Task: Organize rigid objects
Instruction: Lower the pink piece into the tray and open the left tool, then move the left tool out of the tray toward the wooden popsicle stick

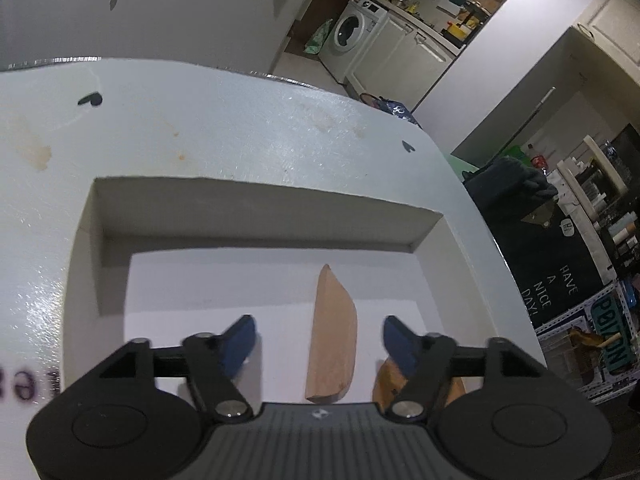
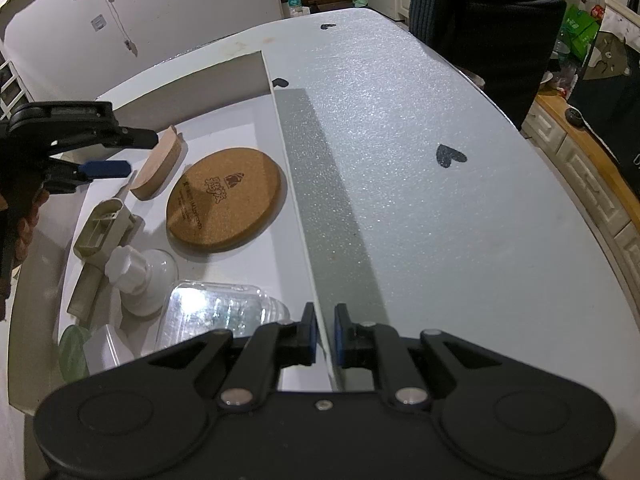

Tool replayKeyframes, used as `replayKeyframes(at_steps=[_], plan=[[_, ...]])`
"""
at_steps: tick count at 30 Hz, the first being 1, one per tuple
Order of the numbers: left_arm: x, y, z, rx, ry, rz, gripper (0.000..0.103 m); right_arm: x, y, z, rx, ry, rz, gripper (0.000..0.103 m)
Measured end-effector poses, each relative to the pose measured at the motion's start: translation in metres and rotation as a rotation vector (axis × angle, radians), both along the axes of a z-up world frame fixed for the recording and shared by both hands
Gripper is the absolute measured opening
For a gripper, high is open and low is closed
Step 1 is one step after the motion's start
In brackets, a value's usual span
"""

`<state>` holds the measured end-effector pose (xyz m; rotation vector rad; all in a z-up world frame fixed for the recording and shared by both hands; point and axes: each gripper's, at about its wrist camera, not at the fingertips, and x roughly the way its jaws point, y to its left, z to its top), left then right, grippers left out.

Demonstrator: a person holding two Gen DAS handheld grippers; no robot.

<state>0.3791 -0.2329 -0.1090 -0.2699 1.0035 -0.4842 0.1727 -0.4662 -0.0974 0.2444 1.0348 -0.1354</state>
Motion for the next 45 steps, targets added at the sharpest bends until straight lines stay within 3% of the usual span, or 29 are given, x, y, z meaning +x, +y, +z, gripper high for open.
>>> replayKeyframes(at_steps=[7,25,34,45], plan=[[-0.015,0.001,0.018,0.032,-0.043,-0.029,0.096,0.001,0.002,0.0,-0.009,0.001,0.008,0.011],[-0.075,0.026,0.068,0.06,-0.184,-0.059,0.103,-0.002,0.002,0.0,-0.009,-0.013,0.012,0.008],[-0.099,0.061,0.078,0.092,-0.222,0.019,0.103,-0.002,0.002,0.0,-0.012,-0.021,0.019,0.008],[-0.104,0.122,0.067,0.155,-0.2,0.206,0.103,0.0,0.006,0.0,-0.036,-0.012,0.02,0.008]])
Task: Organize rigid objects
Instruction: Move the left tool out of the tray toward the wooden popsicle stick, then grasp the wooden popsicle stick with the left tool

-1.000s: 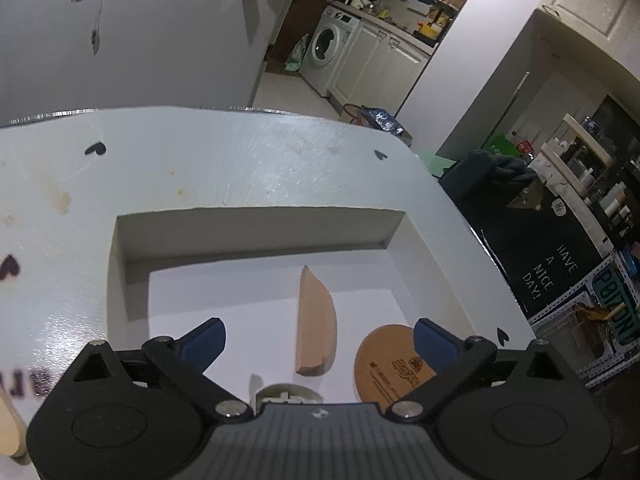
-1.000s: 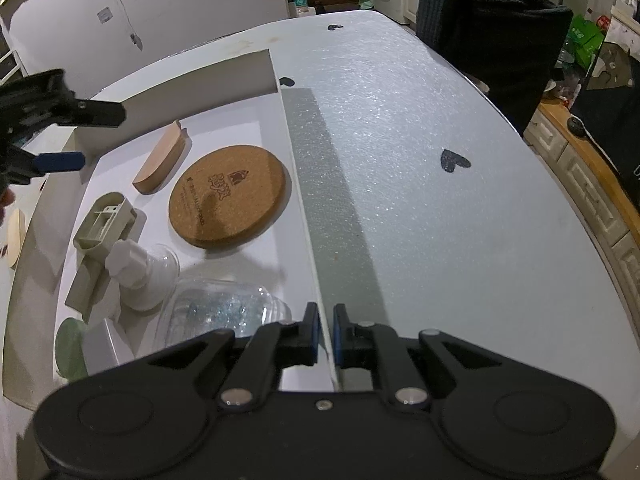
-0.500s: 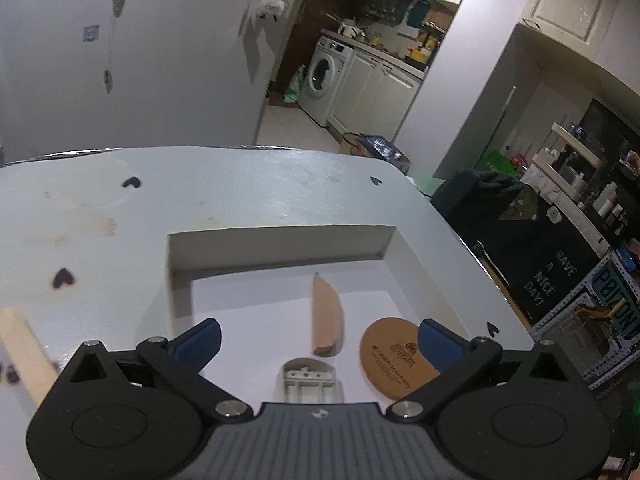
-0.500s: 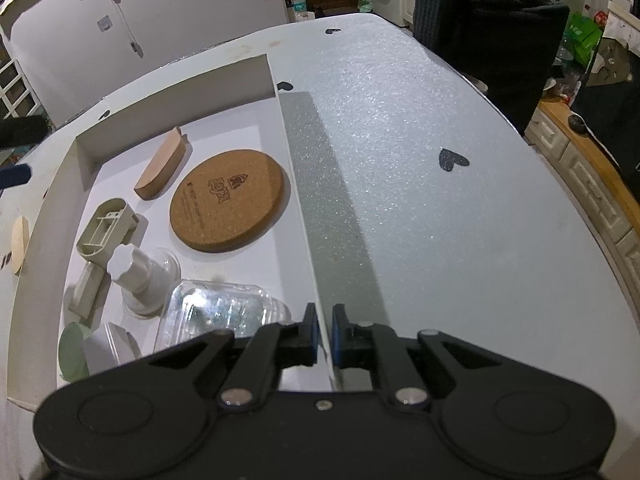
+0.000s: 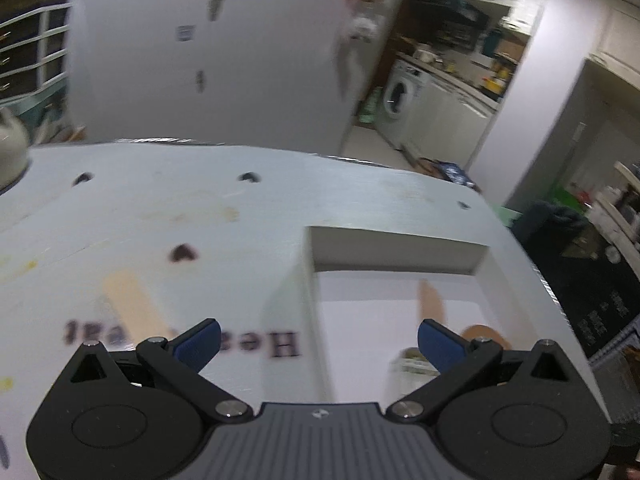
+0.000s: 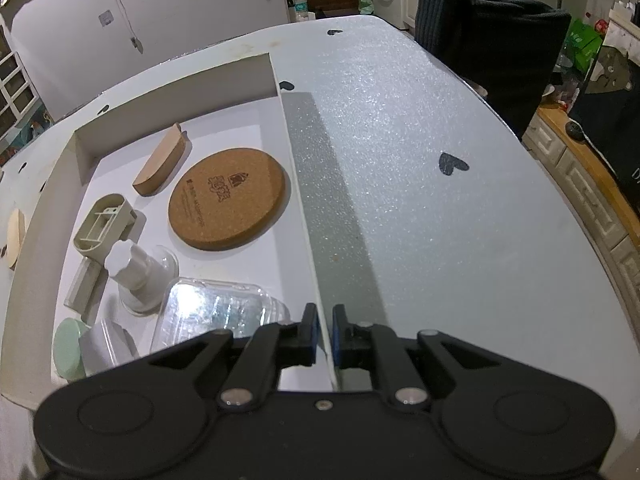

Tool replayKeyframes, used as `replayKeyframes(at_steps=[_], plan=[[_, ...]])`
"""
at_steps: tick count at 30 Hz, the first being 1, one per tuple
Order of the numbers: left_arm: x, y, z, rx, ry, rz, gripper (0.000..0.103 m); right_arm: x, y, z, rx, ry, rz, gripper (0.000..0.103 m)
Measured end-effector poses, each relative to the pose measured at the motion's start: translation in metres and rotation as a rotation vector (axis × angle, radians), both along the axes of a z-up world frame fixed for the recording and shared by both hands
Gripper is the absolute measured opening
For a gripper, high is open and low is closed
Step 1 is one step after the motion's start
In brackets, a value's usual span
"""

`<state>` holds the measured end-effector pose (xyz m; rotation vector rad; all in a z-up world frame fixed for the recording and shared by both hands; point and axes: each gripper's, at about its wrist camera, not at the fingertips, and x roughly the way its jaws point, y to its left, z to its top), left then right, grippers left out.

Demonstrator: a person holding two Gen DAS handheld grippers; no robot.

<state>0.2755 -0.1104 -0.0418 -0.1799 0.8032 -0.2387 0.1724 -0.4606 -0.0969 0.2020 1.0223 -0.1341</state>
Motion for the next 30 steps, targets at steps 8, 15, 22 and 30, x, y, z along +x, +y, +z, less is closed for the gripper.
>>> replayKeyframes(at_steps=[8,15,22,30], plan=[[0.007,0.043,-0.018,0.022,0.016,0.151,0.103,0.001,0.0,0.0,-0.001,0.007,-0.005,0.008],[0.02,0.071,-0.041,-0.001,0.059,0.289,0.091,0.001,0.003,0.0,-0.018,0.013,-0.006,0.01],[0.042,0.072,-0.061,0.029,0.104,0.386,0.074,0.002,0.007,0.0,-0.041,0.018,-0.005,0.011],[0.048,0.061,-0.07,0.173,0.082,0.37,0.051,0.003,0.008,0.0,-0.047,0.02,-0.011,0.012]])
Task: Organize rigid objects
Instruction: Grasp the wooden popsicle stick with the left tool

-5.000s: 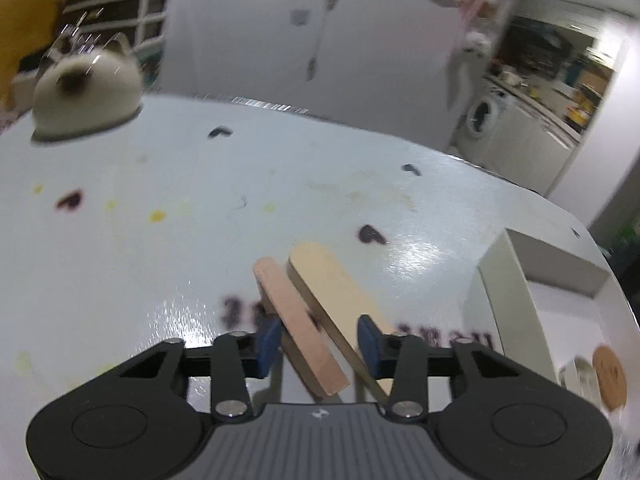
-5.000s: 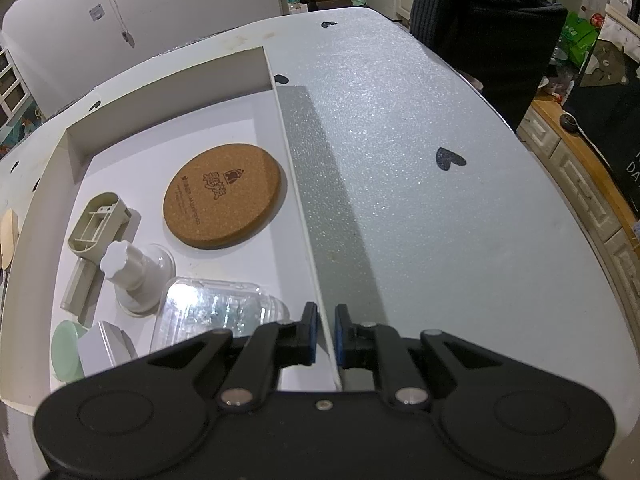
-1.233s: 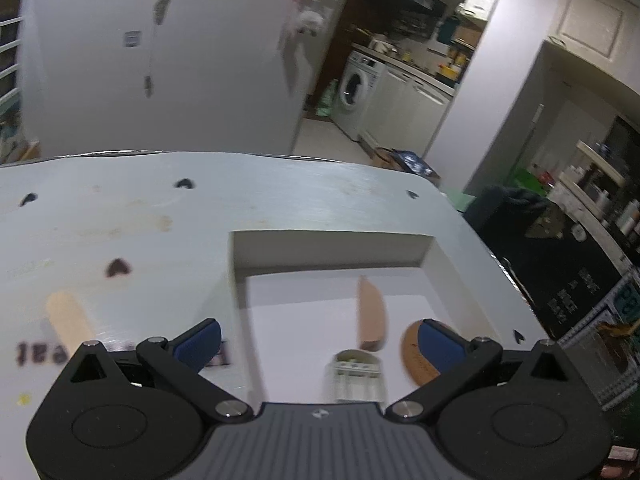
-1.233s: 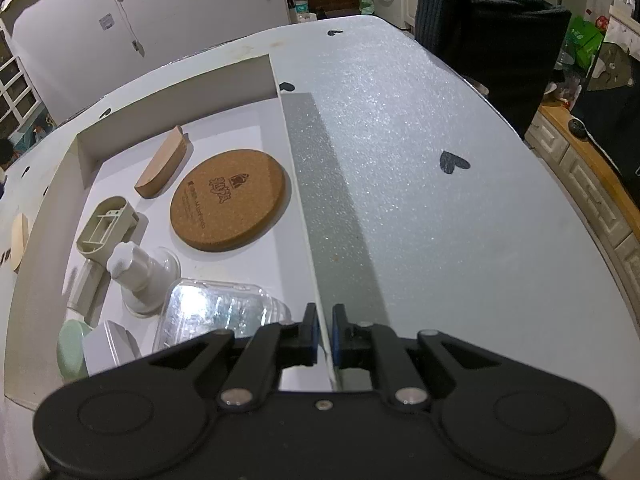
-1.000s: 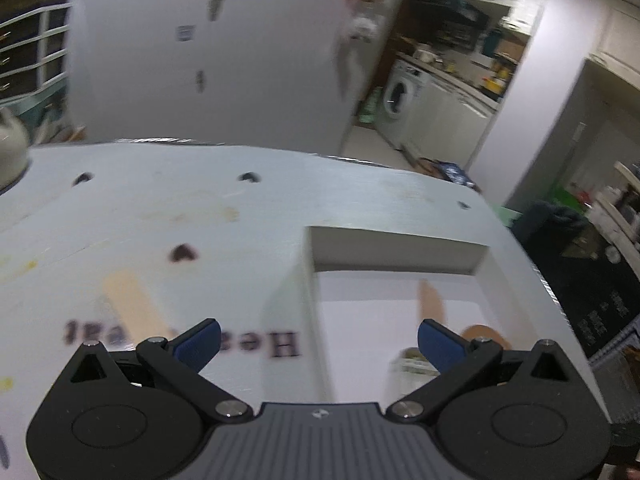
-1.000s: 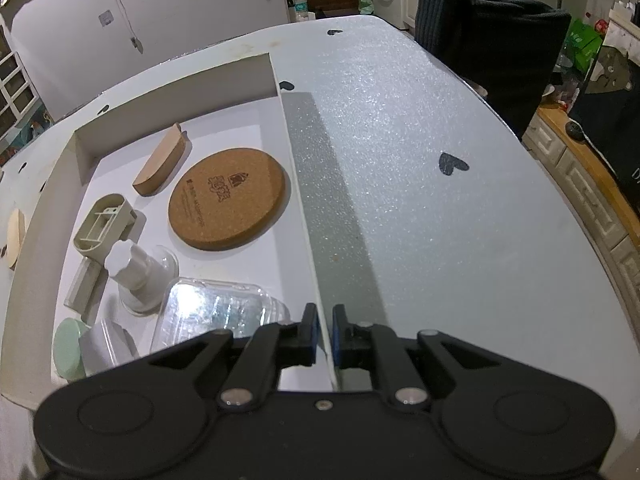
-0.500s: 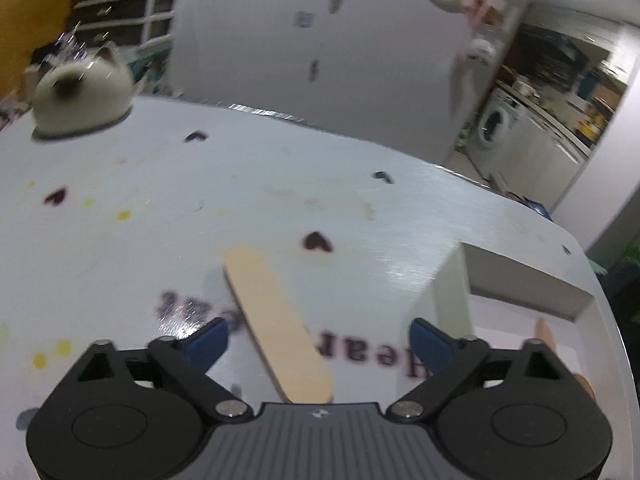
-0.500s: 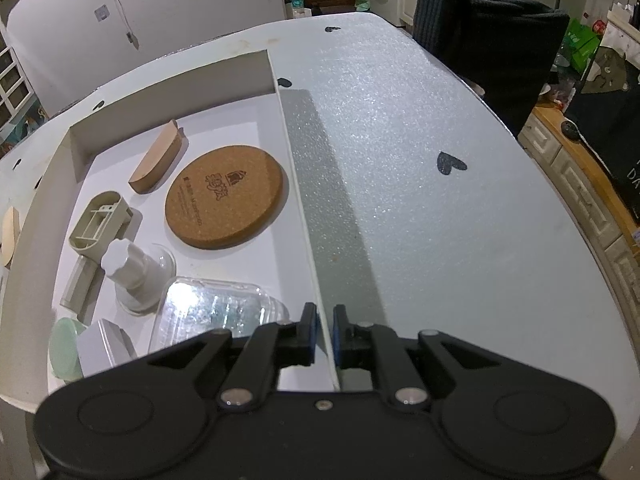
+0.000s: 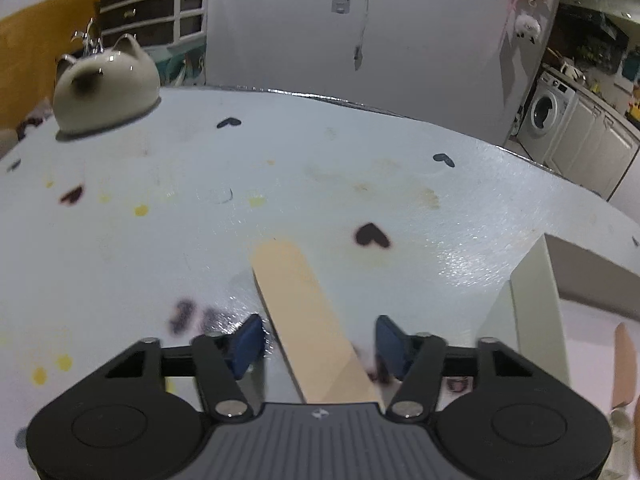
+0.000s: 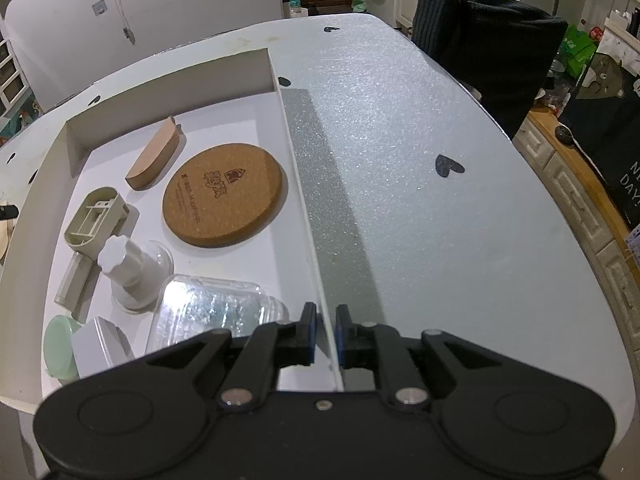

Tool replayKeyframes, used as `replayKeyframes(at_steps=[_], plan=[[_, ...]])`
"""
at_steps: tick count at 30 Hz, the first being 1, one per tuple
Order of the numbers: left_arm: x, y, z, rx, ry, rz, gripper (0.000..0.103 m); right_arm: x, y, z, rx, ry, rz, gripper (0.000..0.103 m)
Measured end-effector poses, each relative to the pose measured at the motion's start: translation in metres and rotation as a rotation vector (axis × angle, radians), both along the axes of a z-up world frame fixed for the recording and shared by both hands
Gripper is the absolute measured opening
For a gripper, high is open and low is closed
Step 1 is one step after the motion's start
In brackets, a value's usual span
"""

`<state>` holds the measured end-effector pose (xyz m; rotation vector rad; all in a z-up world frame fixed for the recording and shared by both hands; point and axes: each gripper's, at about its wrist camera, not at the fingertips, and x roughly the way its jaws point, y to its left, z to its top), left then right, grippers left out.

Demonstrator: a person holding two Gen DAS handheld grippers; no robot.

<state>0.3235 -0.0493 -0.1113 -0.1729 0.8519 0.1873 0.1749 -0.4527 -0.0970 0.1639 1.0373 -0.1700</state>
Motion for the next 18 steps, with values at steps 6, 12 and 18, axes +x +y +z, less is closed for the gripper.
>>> replayKeyframes(at_steps=[6,12,18], plan=[[-0.013,0.015,0.0,0.011,-0.018,-0.086,0.043,0.0,0.001,0.0,-0.003,0.002,-0.001,0.012],[-0.028,0.028,0.001,0.013,-0.006,-0.191,0.042,0.001,0.001,0.0,-0.005,0.003,0.001,0.012],[-0.043,0.036,0.004,0.048,0.051,-0.292,0.041,0.0,0.001,0.0,-0.006,0.003,0.002,0.012]])
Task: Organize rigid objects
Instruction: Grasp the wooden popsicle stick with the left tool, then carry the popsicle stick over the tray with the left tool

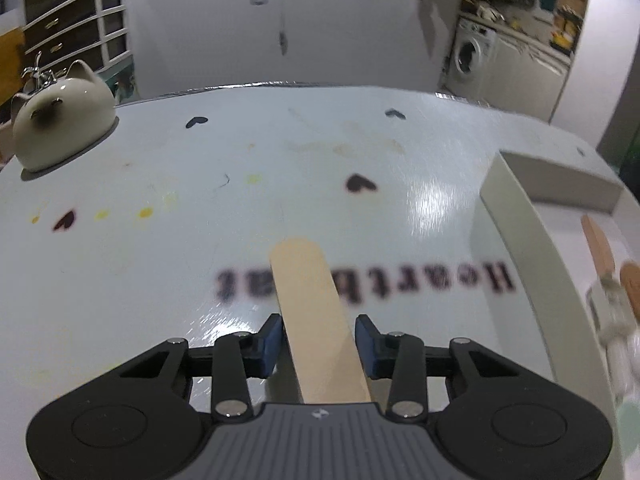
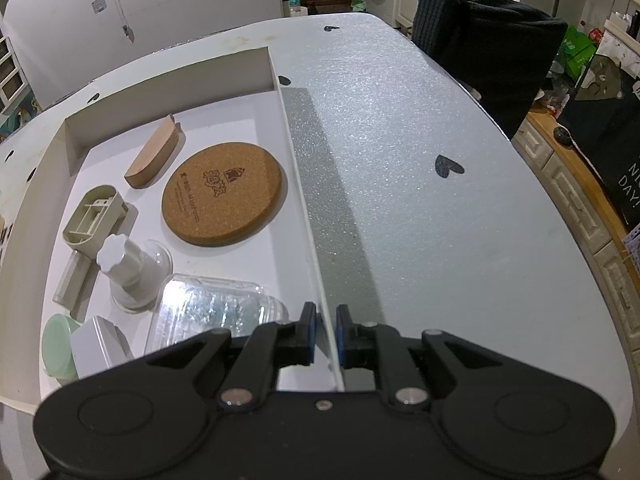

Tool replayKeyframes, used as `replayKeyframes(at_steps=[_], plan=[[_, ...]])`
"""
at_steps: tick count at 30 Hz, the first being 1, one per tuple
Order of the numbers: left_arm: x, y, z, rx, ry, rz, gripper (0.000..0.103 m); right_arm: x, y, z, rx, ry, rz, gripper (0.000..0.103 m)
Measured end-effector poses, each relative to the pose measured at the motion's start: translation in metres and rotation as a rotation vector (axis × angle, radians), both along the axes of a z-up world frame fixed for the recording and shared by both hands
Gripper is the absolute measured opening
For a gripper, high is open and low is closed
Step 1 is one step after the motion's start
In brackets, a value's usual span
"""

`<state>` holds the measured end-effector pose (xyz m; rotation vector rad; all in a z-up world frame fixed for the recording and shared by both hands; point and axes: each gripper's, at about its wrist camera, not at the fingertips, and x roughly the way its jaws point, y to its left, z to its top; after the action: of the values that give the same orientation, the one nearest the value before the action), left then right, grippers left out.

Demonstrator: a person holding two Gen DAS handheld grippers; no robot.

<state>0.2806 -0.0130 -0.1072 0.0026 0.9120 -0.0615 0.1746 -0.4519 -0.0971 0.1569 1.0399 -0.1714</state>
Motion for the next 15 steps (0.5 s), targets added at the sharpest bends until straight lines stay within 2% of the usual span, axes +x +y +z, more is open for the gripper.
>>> replayKeyframes(at_steps=[3,9,13,14,15], plan=[[-0.004,0.002,0.0,0.045,0.033,0.004,0.041,0.0,-0.001,0.0,0.001,-0.001,0.0,0.012],[-0.001,0.004,0.003,0.007,0.052,0.115,0.041,0.0,0.0,0.0,0.0,0.0,0.0,0.012],[0.006,-0.002,0.002,0.014,0.045,0.132,0.041,0.001,0.0,0.0,-0.002,0.003,0.003,0.012],[0.006,-0.004,0.002,0.022,0.042,0.129,0.04,0.001,0.0,0.0,-0.002,0.004,0.004,0.012],[0.006,-0.005,0.002,0.025,0.038,0.129,0.035,0.001,0.0,0.0,-0.002,0.004,0.005,0.012]])
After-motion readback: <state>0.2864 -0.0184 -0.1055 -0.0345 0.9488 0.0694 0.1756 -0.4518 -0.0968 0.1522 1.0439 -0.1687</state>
